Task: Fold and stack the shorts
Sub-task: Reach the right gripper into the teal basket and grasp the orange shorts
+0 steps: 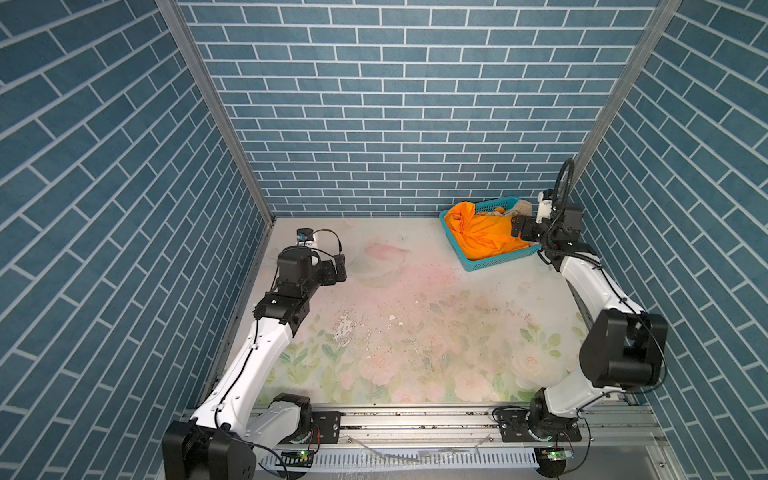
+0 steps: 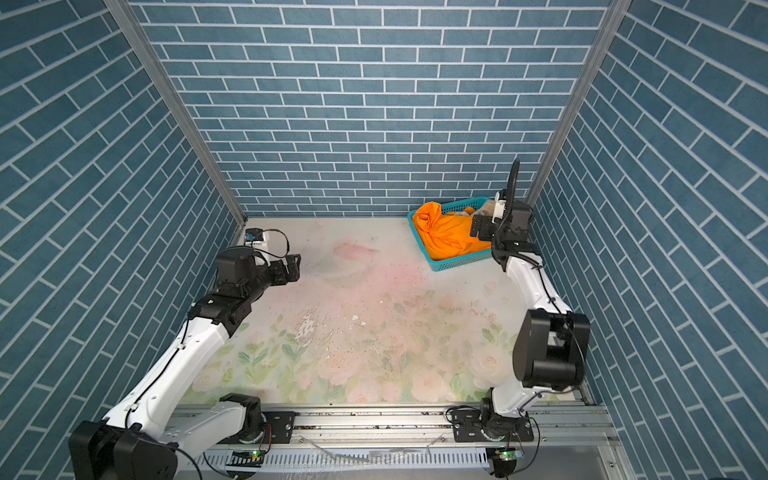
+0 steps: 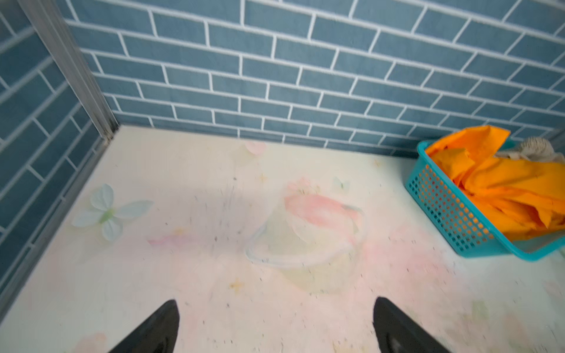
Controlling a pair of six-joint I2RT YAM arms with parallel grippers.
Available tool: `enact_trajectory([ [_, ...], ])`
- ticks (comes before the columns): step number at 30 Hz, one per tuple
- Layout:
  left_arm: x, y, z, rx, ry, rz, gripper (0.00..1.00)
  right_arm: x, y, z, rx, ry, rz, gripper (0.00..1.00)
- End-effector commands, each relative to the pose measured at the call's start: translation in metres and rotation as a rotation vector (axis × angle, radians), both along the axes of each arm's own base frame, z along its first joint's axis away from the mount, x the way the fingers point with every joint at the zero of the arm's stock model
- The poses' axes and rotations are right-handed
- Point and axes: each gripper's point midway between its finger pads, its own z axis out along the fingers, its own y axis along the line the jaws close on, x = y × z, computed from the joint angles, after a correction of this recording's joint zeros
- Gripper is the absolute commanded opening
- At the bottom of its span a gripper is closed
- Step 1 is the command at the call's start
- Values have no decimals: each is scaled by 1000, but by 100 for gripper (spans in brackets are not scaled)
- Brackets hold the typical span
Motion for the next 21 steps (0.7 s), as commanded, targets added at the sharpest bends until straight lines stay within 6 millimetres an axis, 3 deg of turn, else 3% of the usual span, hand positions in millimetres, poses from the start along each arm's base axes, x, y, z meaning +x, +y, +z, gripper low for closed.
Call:
enact_trajectory([
  [1, -18, -8, -15, -25, 131, -32, 100, 13, 13, -34, 77, 126, 57, 96],
  [7, -27, -14, -16, -42, 156, -70, 100, 39, 10, -68, 111, 182, 20, 91],
  [11, -30, -19, -12, -55, 153, -93, 100, 50, 30, -78, 218, 190, 100, 71],
  [13, -31, -18, -9, -51, 148, -95, 100, 54, 39, -75, 263, 178, 141, 45],
  [16, -32, -18, -6, -40, 148, -99, 100, 54, 49, -52, 304, 137, 178, 1],
  [21, -32, -17, 2, -27, 148, -103, 100, 27, 74, 18, 295, 54, 261, 0],
])
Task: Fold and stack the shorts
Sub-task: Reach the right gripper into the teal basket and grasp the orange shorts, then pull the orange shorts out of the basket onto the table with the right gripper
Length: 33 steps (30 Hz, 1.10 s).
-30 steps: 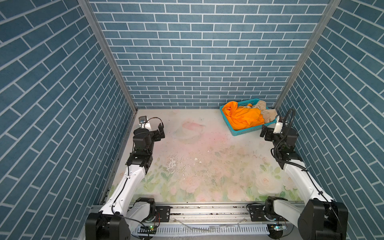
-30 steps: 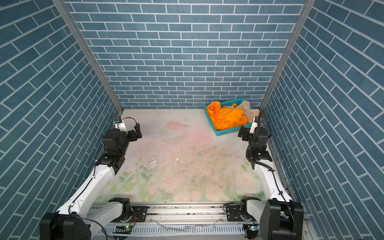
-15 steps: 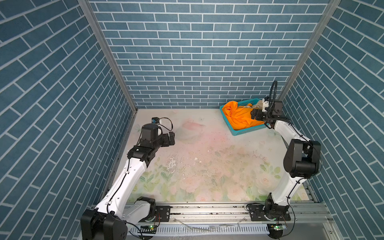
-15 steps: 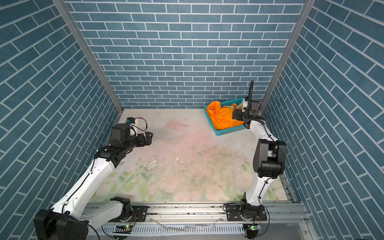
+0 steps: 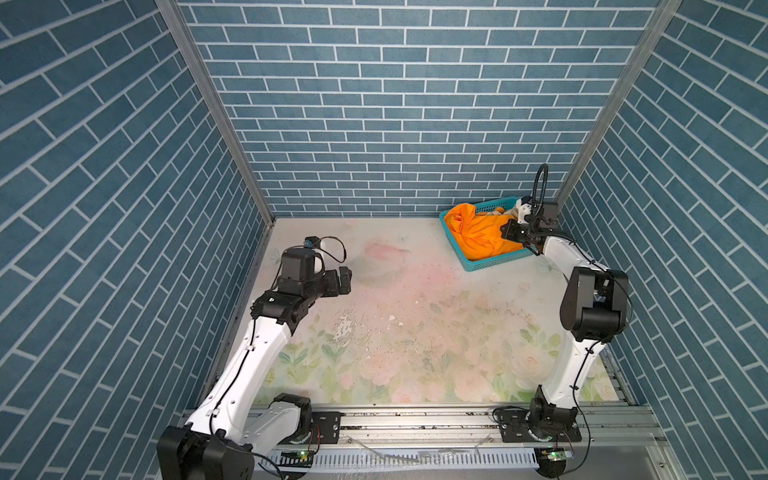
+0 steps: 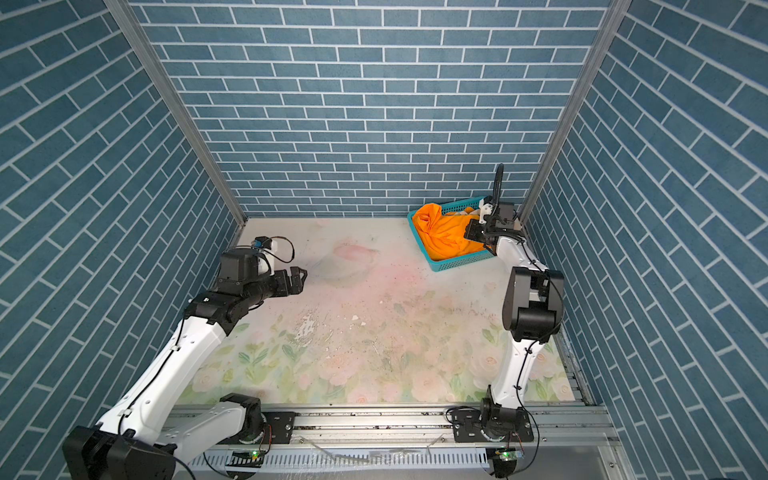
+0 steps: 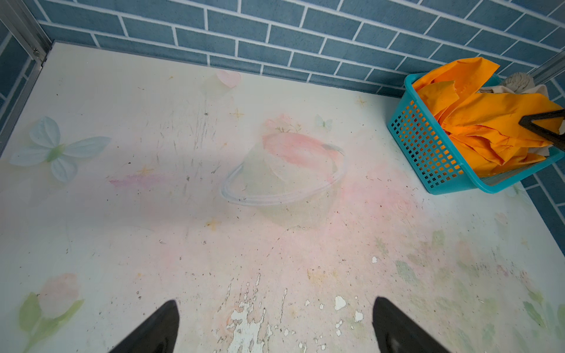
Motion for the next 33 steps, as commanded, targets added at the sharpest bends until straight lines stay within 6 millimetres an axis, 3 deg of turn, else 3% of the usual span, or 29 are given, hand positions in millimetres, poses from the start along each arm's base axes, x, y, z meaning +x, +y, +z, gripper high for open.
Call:
enact_trajectory([
  [1, -4, -2, 14, 14, -10, -24, 100, -24, 35, 105, 35, -182, 102, 0],
  [9, -7, 1, 56, 45, -86, -41, 100, -117, 145, 243, -101, -442, 393, 0],
  [12, -8, 2, 72, 49, -114, -43, 100, -160, 190, 276, -68, -534, 550, 0],
  [17, -14, 5, 90, 70, -133, -44, 100, -218, 254, 298, -30, -629, 751, 0],
  [20, -18, 12, 94, 107, -129, -26, 100, -226, 280, 292, -36, -639, 794, 0],
  [22, -20, 14, 93, 119, -121, -21, 100, -211, 288, 273, -66, -599, 763, 0],
  [24, -22, 14, 89, 123, -103, -25, 100, -191, 297, 247, -78, -537, 736, 0],
  [26, -25, 15, 85, 118, -86, -24, 100, -179, 318, 206, -88, -474, 765, 0],
  [29, -28, 16, 79, 125, -67, -24, 100, -178, 355, 146, -94, -354, 881, 0],
  [30, -29, 16, 77, 128, -61, -30, 100, -181, 366, 134, -88, -317, 914, 5],
  [32, -30, 12, 72, 121, -43, -49, 100, -186, 379, 125, -72, -271, 950, 36],
  [33, -31, 8, 70, 109, -34, -70, 100, -187, 381, 129, -69, -275, 952, 44],
])
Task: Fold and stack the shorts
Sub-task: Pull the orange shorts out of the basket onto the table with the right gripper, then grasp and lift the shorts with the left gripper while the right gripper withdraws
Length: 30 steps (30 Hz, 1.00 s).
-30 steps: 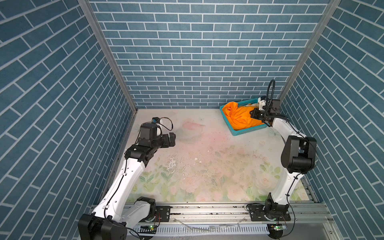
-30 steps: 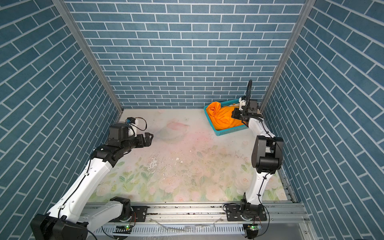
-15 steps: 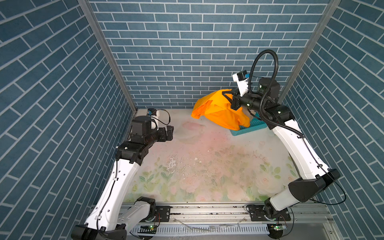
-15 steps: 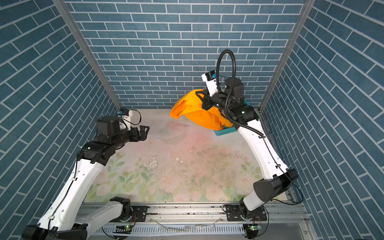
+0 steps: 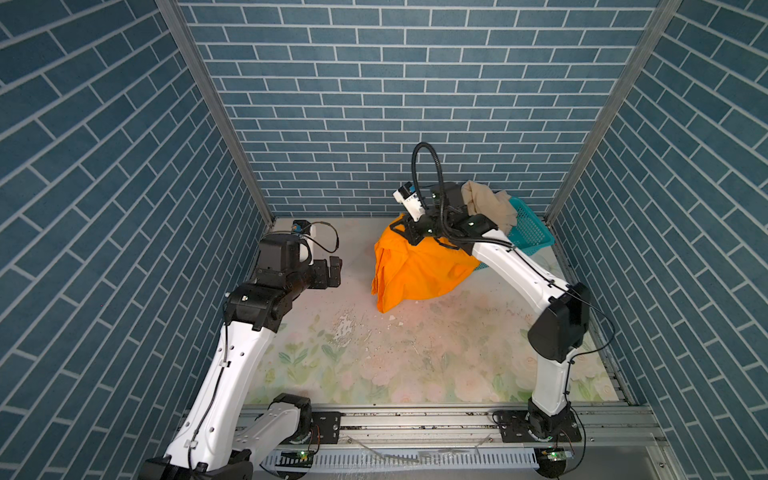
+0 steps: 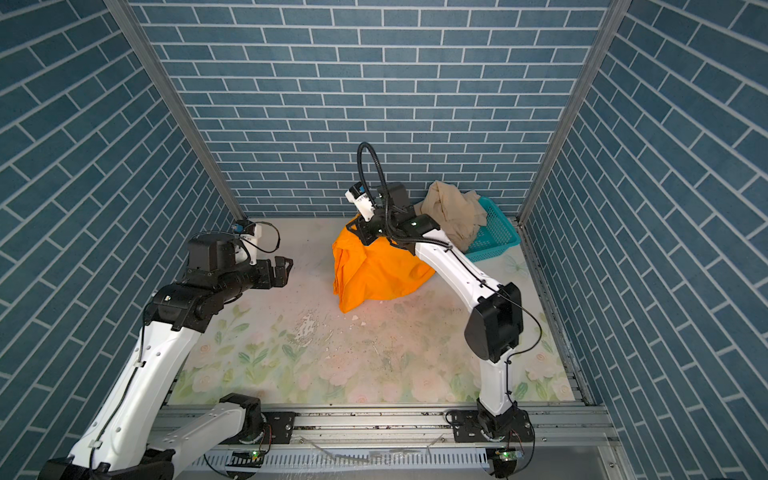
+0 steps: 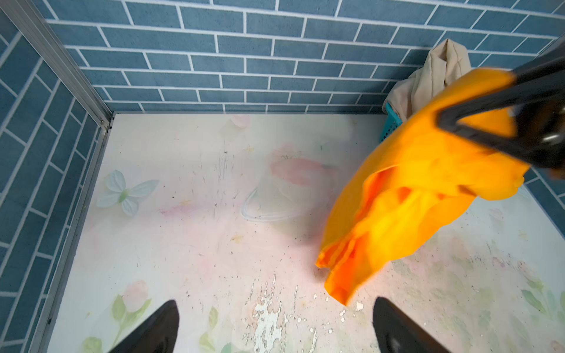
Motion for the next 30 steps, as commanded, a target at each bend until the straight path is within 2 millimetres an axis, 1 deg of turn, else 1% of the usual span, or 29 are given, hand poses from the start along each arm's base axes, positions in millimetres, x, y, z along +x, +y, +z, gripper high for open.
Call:
enact_trajectory([
  [1, -8, -12, -12, -13, 46, -73, 100, -20, 12, 27, 26, -27, 70, 52],
  [2, -8, -19, -14, -33, 57, -107, 100, -16, 5, 37, 27, -57, 27, 60],
  [4, -7, -32, -18, -46, 72, -148, 100, -4, -18, 57, 27, -117, -76, 69],
  [6, -6, -51, -20, -38, 66, -210, 100, 7, -52, 75, 48, -129, -193, 71],
  [7, -5, -65, -22, -25, 57, -252, 100, 12, -73, 83, 72, -119, -256, 72],
  [8, -4, -80, -23, -11, 45, -296, 100, 15, -96, 89, 97, -104, -316, 73],
  [9, -3, -95, -24, -1, 33, -339, 100, 15, -113, 91, 115, -95, -363, 73],
  [11, 1, -131, -28, 16, 7, -438, 100, 15, -163, 90, 123, -76, -497, 74],
  [13, 5, -169, -33, 33, -12, -531, 100, 9, -202, 79, 98, -65, -594, 74],
  [14, 7, -188, -36, 43, -26, -579, 100, 1, -221, 76, 85, -69, -640, 74],
  [17, 18, -242, -55, 106, -39, -692, 100, -24, -263, 65, 70, -70, -743, 76],
  [18, 21, -256, -63, 133, -40, -718, 100, -32, -272, 61, 71, -69, -765, 78],
  [20, 37, -281, -76, 185, -47, -737, 100, -50, -288, 55, 73, -66, -790, 80],
  [22, 52, -298, -93, 244, -50, -736, 100, -65, -301, 49, 64, -61, -819, 81],
  [25, 77, -314, -117, 309, -47, -717, 100, -83, -313, 42, 62, -47, -842, 81],
  [26, 86, -317, -123, 321, -54, -696, 100, -88, -315, 41, 66, -44, -841, 82],
  [28, 97, -325, -139, 351, -47, -712, 100, -95, -317, 38, 73, -41, -839, 82],
  [30, 112, -330, -151, 393, -42, -688, 100, -100, -318, 37, 83, -40, -838, 82],
])
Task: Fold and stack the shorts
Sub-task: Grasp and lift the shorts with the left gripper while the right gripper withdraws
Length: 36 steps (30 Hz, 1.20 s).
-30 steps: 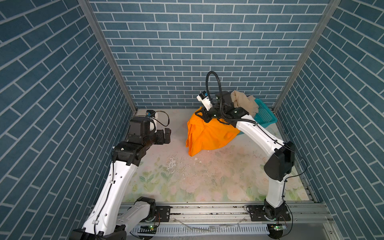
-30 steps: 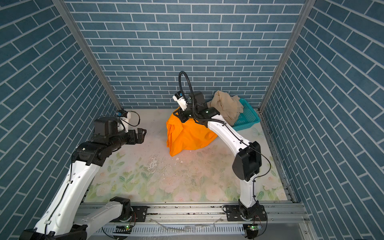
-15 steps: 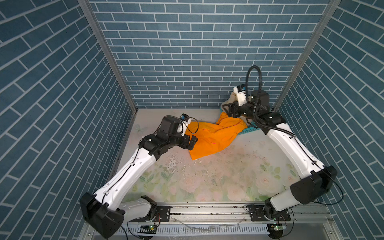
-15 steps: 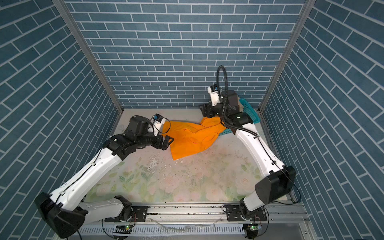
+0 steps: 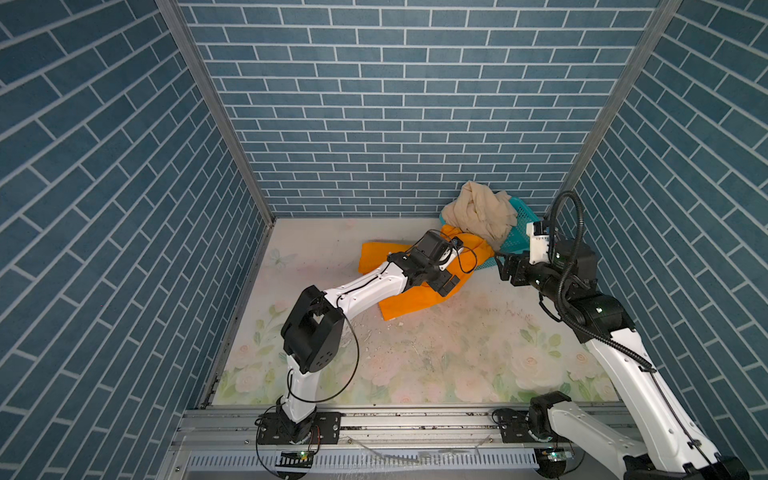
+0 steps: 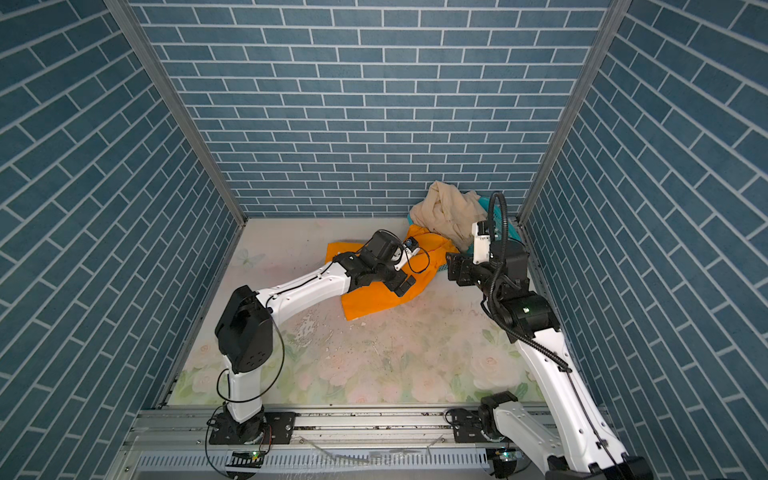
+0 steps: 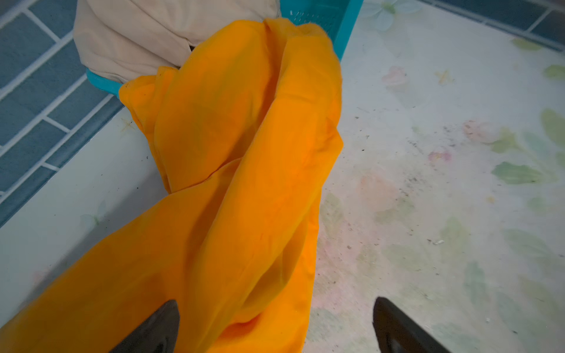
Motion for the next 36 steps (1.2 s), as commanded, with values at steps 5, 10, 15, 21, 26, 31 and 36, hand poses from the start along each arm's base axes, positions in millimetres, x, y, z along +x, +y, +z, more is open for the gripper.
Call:
enact_trajectory([
  [5, 47, -18, -22, 62, -61, 18, 93, -11, -4, -6, 41, 20, -17, 82],
  [10, 59, -16, -30, 62, 8, 43, 16, -9, -6, -8, 33, 17, -25, 82],
  [15, 49, -3, 26, -1, -8, 36, 0, -7, -4, -12, -1, 31, 3, 83],
  [21, 8, 31, 132, -60, -51, 11, 0, -6, 14, -6, 28, 35, 109, 84],
  [26, -28, 88, 186, -54, -84, 74, 0, -3, 25, 0, 32, 31, 170, 84],
  [31, -38, 145, 177, -43, -1, 185, 0, 4, 34, -15, 18, 78, 220, 84],
  [36, -19, 198, 103, -29, 130, 374, 17, 16, 44, -47, 26, 175, 245, 84],
])
